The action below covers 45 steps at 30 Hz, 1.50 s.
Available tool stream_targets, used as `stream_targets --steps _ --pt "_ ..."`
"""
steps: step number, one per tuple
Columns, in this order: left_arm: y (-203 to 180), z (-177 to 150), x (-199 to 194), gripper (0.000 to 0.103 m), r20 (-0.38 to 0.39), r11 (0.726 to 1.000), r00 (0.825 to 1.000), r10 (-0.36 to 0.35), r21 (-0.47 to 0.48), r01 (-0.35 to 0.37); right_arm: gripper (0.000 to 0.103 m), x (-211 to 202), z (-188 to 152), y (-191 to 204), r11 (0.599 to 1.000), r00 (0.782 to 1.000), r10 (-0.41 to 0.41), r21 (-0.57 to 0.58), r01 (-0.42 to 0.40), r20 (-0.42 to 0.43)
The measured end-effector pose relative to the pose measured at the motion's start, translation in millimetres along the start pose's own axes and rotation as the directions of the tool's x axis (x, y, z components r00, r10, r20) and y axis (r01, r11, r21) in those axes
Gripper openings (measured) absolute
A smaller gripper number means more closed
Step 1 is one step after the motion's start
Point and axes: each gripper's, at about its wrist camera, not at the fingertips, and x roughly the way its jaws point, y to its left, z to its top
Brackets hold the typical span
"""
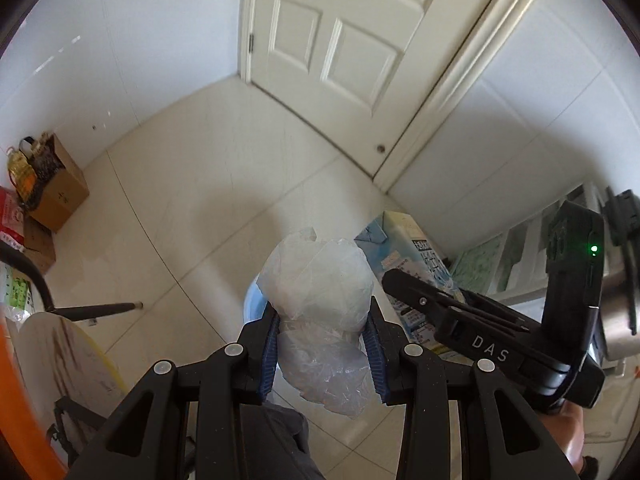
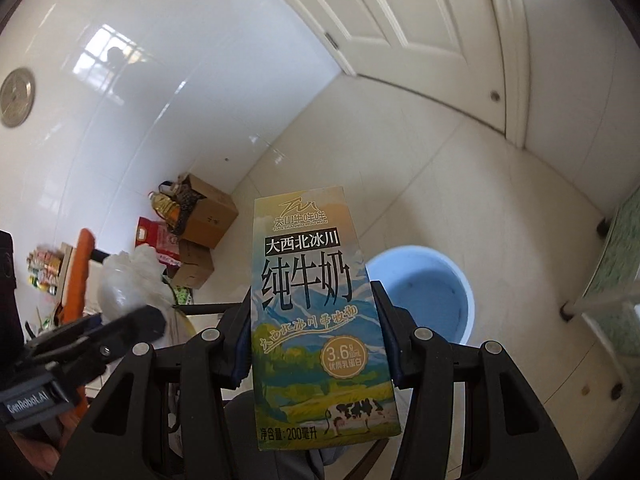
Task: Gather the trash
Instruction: 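Carry the carton and bag to the blue bucket and release both, then move both open tools back over the table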
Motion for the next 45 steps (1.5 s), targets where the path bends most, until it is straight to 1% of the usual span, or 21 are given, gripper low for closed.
stream_targets --steps 3,6,8,9,10,11,12,13,15,17,18,19,21,22,24,28,32,36,39,43,45 --pt "13.2 12.9 37.3 0.037 -0.072 1.0 0.997 0.006 -0.011 -0.007 0.052 20.9 2.1 -15.0 0.999 0.999 -0.007 0.049 0.009 -0.04" --pt "23.2 25.8 58.7 0.039 -0.114 1.0 0.993 0.02 -0.002 -0.02 0.054 39.7 2.7 -26.2 0.994 0.998 -0.005 0.106 0.012 -0.068" --pt "26.5 33.2 70.4 0.049 -0.13 0.999 0.991 0.033 0.014 -0.031 0.056 51.6 1.5 -33.7 0.99 0.995 0.0 0.137 0.014 -0.096" --pt "23.2 34.4 73.7 0.06 -0.134 0.999 0.99 0.052 0.023 -0.049 0.059 56.8 2.2 -37.3 0.989 0.994 0.003 0.148 0.012 -0.106" --pt "20.6 45.8 82.2 0.065 -0.136 0.998 0.989 0.065 0.029 -0.062 0.071 61.3 3.4 -41.0 0.987 0.994 0.003 0.163 0.016 -0.112" --pt "11.9 56.3 93.9 0.069 -0.133 0.997 0.988 0.081 0.032 -0.077 0.078 63.7 2.5 -45.8 0.984 0.994 -0.002 0.178 0.022 -0.11" --pt "9.3 56.6 93.2 0.074 -0.132 0.996 0.987 0.088 0.032 -0.084 0.082 65.1 1.7 -50.5 0.981 0.994 -0.008 0.192 0.029 -0.108" --pt "13.0 56.0 91.6 0.078 -0.133 0.996 0.987 0.093 0.028 -0.09 0.088 65.3 2.8 -54.7 0.978 0.994 -0.006 0.206 0.028 -0.106" --pt "15.7 53.8 85.1 0.079 -0.131 0.994 0.986 0.106 0.021 -0.104 0.093 63.8 3.1 -62.8 0.973 0.996 -0.004 0.228 0.025 -0.094" --pt "0.8 48.0 73.3 0.079 -0.114 0.992 0.986 0.125 0.028 -0.123 0.101 58.5 2.9 -66.1 0.969 0.997 -0.01 0.246 0.029 -0.081" --pt "-4.2 48.8 70.8 0.079 -0.1 0.991 0.986 0.134 0.038 -0.131 0.103 55.8 2.7 -67.6 0.968 0.997 -0.02 0.25 0.037 -0.074" --pt "-8.8 44.3 65.8 0.08 -0.085 0.989 0.986 0.144 0.048 -0.14 0.103 50.3 1.6 -67.1 0.966 0.997 -0.034 0.255 0.049 -0.063" --pt "-39.6 30.4 47.7 0.085 -0.047 0.986 0.986 0.16 0.064 -0.157 0.103 42.4 0.0 -66.8 0.963 0.997 -0.056 0.262 0.067 -0.052" --pt "-40.9 29.6 39.8 0.09 -0.026 0.983 0.985 0.17 0.067 -0.168 0.103 37.3 -1.1 -65.6 0.962 0.997 -0.065 0.263 0.075 -0.045" --pt "-53.8 18.1 29.6 0.092 0.011 0.976 0.979 0.203 0.075 -0.204 0.103 23.8 -3.3 -57.2 0.963 0.995 -0.1 0.249 0.104 -0.028" --pt "-63.1 -1.6 7.0 0.092 0.079 0.976 0.976 0.2 0.076 -0.206 0.103 -3.6 -4.2 -34.4 0.97 0.991 -0.134 0.205 0.129 0.011" --pt "-53.9 -30.5 -46.1 0.092 0.169 0.98 0.969 0.18 0.053 -0.191 0.103 -43.8 -2.7 3.9 0.98 0.984 -0.155 0.143 0.141 0.09" --pt "-51.0 -61.3 -101.9 0.092 0.271 0.98 0.946 0.181 0.032 -0.196 0.103 -87.1 -4.6 53.6 0.986 0.97 -0.163 0.052 0.156 0.179" --pt "-37.6 -91.4 -147.6 0.092 0.343 0.981 0.922 0.18 -0.001 -0.192 0.103 -111.8 -7.4 91.9 0.985 0.958 -0.169 0.0 0.174 0.233" --pt "-14.9 -129.9 -202.6 0.092 0.435 0.975 0.874 0.217 -0.058 -0.213 0.103 -141.8 -19.5 152.3 0.979 0.943 -0.137 -0.104 0.176 0.302" --pt "-4.8 -151.5 -234.9 0.093 0.481 0.969 0.842 0.245 -0.097 -0.227 0.103 -155.6 -28.1 189.0 0.971 0.936 -0.105 -0.169 0.17 0.335"
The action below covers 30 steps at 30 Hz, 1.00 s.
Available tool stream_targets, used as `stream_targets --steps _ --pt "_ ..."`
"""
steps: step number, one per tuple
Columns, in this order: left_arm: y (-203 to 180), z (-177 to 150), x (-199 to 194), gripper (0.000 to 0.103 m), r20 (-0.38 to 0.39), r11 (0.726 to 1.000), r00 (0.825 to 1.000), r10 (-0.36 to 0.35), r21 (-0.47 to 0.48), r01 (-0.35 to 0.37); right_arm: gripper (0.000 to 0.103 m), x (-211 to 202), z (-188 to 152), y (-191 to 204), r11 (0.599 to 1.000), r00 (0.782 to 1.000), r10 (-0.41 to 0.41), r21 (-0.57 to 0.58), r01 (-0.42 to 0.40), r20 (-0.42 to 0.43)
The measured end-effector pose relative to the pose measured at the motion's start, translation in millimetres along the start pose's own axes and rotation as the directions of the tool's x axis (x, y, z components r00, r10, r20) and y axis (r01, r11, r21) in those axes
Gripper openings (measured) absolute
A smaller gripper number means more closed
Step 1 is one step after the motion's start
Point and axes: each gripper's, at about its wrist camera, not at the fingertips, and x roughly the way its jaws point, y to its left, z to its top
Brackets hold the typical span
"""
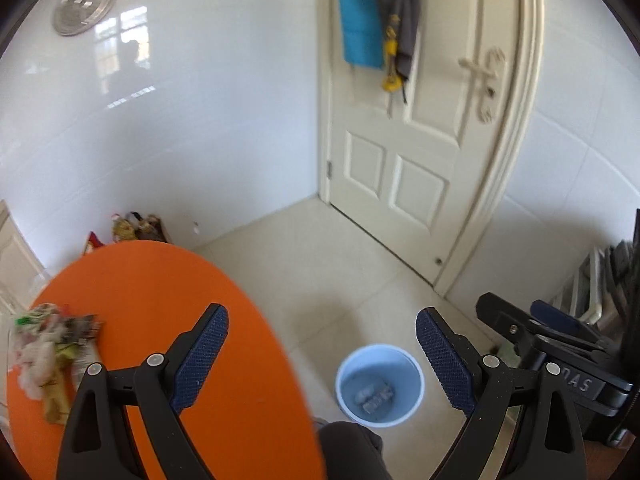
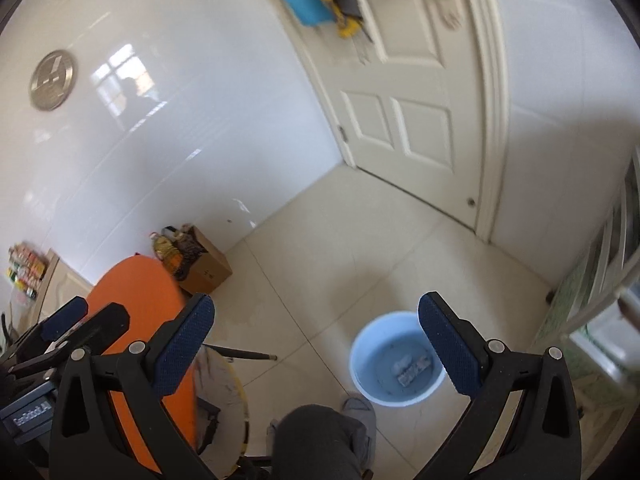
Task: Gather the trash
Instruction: 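Move both open tools back over the table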
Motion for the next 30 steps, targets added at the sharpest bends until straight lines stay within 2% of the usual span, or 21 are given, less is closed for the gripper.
stream_targets --steps 5,7,15,18,23,25,30 --pt "52.6 -26.4 -85.2 0.098 0.118 0.994 0.989 0.087 -0.079 -0.078 0.103 -33.4 0.2 80.3 0.988 0.996 0.059 -0.145 -0.049 0.066" --pt "72.8 -42.4 -120.7 0.099 0.154 0.987 0.979 0.131 -0.114 -0.114 0.103 -42.4 -2.5 108.3 0.978 0.992 0.098 -0.191 -0.082 0.075" --pt "109.2 -122.8 -228.7 0.102 0.227 0.945 0.933 0.278 -0.236 -0.225 0.103 -71.9 -22.4 202.5 0.92 0.97 0.221 -0.352 -0.172 0.104" --pt "118.6 -150.7 -257.2 0.102 0.232 0.927 0.92 0.317 -0.282 -0.248 0.103 -82.9 -31.5 237.3 0.889 0.957 0.27 -0.409 -0.205 0.106" --pt "132.7 -192.7 -299.5 0.102 0.242 0.883 0.886 0.395 -0.365 -0.294 0.103 -95.4 -51.0 284.2 0.834 0.936 0.338 -0.49 -0.252 0.094" --pt "133.9 -203.5 -308.1 0.102 0.234 0.864 0.874 0.426 -0.39 -0.317 0.103 -100.2 -59.1 298.8 0.81 0.926 0.369 -0.518 -0.274 0.086" --pt "136.9 -226.5 -323.9 0.102 0.196 0.817 0.851 0.488 -0.445 -0.366 0.103 -97.7 -73.3 322.5 0.77 0.918 0.393 -0.565 -0.298 0.052"
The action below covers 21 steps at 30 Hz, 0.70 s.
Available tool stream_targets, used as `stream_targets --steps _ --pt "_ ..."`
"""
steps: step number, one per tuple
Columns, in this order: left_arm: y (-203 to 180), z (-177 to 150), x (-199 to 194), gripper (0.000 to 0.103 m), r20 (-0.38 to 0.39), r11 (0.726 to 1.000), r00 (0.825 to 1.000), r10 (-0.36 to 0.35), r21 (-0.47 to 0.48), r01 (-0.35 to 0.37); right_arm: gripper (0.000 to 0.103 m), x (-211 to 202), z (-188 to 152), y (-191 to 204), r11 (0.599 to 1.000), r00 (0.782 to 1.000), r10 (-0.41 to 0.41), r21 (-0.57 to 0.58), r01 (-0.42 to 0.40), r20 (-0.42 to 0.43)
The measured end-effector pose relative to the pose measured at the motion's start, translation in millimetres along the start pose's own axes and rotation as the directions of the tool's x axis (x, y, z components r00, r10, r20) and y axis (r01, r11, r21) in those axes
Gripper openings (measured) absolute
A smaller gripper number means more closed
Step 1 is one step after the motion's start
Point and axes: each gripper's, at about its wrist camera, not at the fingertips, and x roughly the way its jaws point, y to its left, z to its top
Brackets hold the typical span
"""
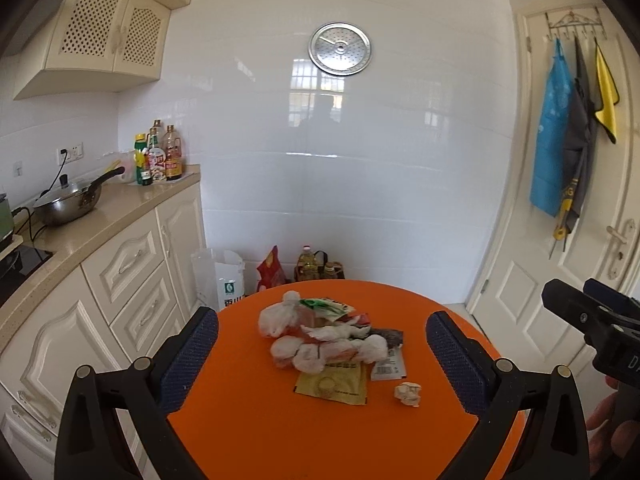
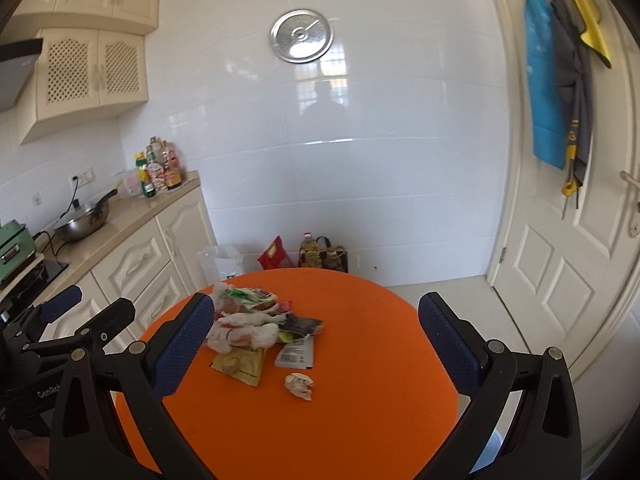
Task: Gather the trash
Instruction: 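Move both open tools back over the table, then grasp the crumpled paper ball with the right tool while the left tool grasps the brown lump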
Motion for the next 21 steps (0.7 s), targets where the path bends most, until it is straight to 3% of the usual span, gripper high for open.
stream_targets --steps 12,16,21 --pt "-18.4 17.5 24.6 0.102 -0.07 0.997 0.995 0.065 -0.032 -0.067 0.103 34.6 -3.9 18.9 0.997 0.998 0.015 -0.077 -0.019 -0.053" --pt "-17.7 23.9 53.5 0.102 -0.124 0.997 0.99 0.067 -0.027 -0.071 0.103 66.3 -23.5 15.0 0.996 0.989 0.003 -0.083 -0.016 -0.146" --pt "-19.9 23.2 98.2 0.102 -0.207 0.998 0.977 0.058 -0.009 -0.062 0.1 116.8 -68.1 7.8 0.995 0.952 -0.007 -0.096 -0.024 -0.305"
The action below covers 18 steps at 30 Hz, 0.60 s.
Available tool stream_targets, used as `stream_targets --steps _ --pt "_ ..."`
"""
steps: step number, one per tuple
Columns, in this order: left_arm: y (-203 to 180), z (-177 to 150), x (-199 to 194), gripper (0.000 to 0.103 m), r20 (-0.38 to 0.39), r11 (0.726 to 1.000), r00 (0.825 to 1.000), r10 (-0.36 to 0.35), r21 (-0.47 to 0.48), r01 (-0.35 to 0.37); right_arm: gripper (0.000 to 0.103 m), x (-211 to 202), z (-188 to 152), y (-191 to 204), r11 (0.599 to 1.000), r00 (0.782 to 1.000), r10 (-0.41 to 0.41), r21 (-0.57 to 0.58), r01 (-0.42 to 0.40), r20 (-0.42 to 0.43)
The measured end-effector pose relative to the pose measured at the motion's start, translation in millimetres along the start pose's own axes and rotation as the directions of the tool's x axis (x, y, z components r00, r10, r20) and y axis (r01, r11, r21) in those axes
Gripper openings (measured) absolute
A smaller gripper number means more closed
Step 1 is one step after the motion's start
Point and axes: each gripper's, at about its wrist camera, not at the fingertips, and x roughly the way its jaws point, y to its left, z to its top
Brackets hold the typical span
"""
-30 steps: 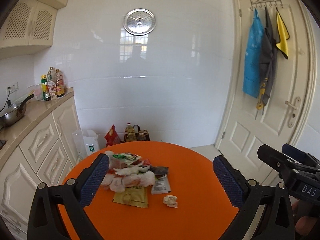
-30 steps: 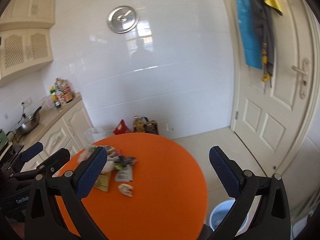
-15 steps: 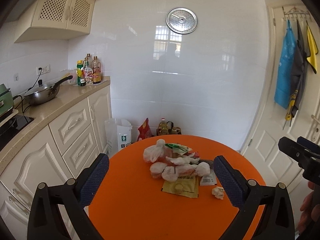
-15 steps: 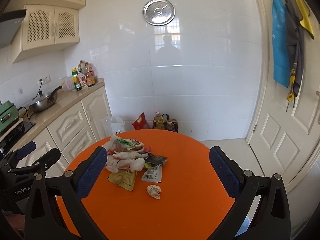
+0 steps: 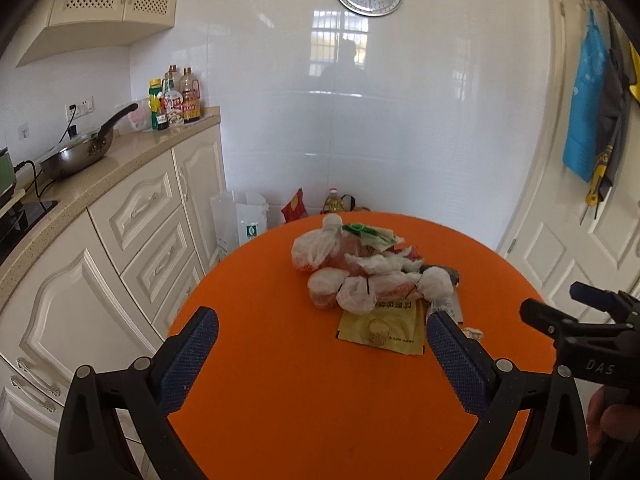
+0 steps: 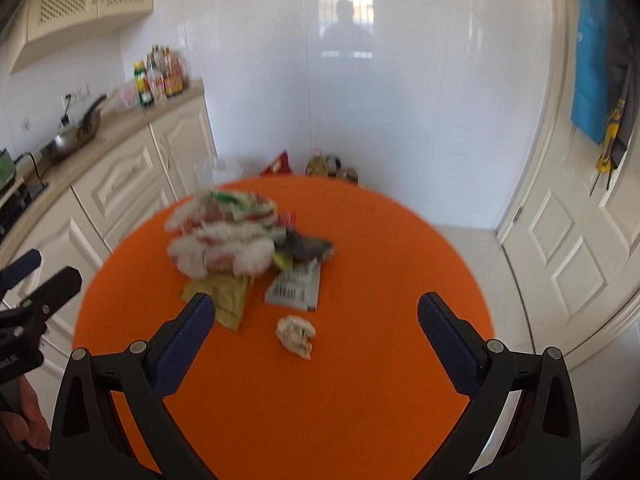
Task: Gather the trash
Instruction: 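Grasp the crumpled paper ball with the right tool while the left tool grasps the brown lump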
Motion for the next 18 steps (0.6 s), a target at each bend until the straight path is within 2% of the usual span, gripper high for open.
stream_targets --steps 3,5,8,12,15,17,18 --pt "-9.9 5.7 24.7 0.102 -0.037 1.0 0.999 0.003 0.011 -0.003 0.092 27.6 -17.2 -1.5 1.0 0.997 0.006 -0.003 -0.007 -0.072" --pt "-16.2 11.1 42.1 0.102 -0.063 1.0 0.998 0.002 0.018 -0.001 0.082 44.3 -25.7 -3.5 1.0 0.993 0.007 -0.007 -0.008 -0.115" --pt "-26.2 15.5 64.4 0.102 -0.094 1.0 0.996 0.001 0.023 0.001 0.077 62.1 -32.3 -6.8 1.0 0.987 0.025 0.0 -0.026 -0.158" --pt "-37.0 21.7 95.1 0.102 -0.132 1.0 0.991 0.005 0.029 -0.001 0.074 82.2 -35.5 -6.1 0.998 0.981 0.055 -0.004 -0.057 -0.186" --pt "-44.5 26.1 115.8 0.102 -0.156 1.0 0.988 0.004 0.03 0.001 0.06 94.2 -37.0 -3.1 0.997 0.976 0.073 -0.014 -0.077 -0.207" --pt "-50.6 29.2 129.3 0.102 -0.168 0.999 0.986 0.001 0.032 0.005 0.044 101.2 -39.1 -1.7 0.996 0.973 0.081 -0.024 -0.088 -0.214" --pt "-53.3 32.3 136.9 0.102 -0.174 0.999 0.985 0.0 0.035 0.007 0.042 104.0 -40.1 -0.5 0.996 0.974 0.076 -0.035 -0.085 -0.216"
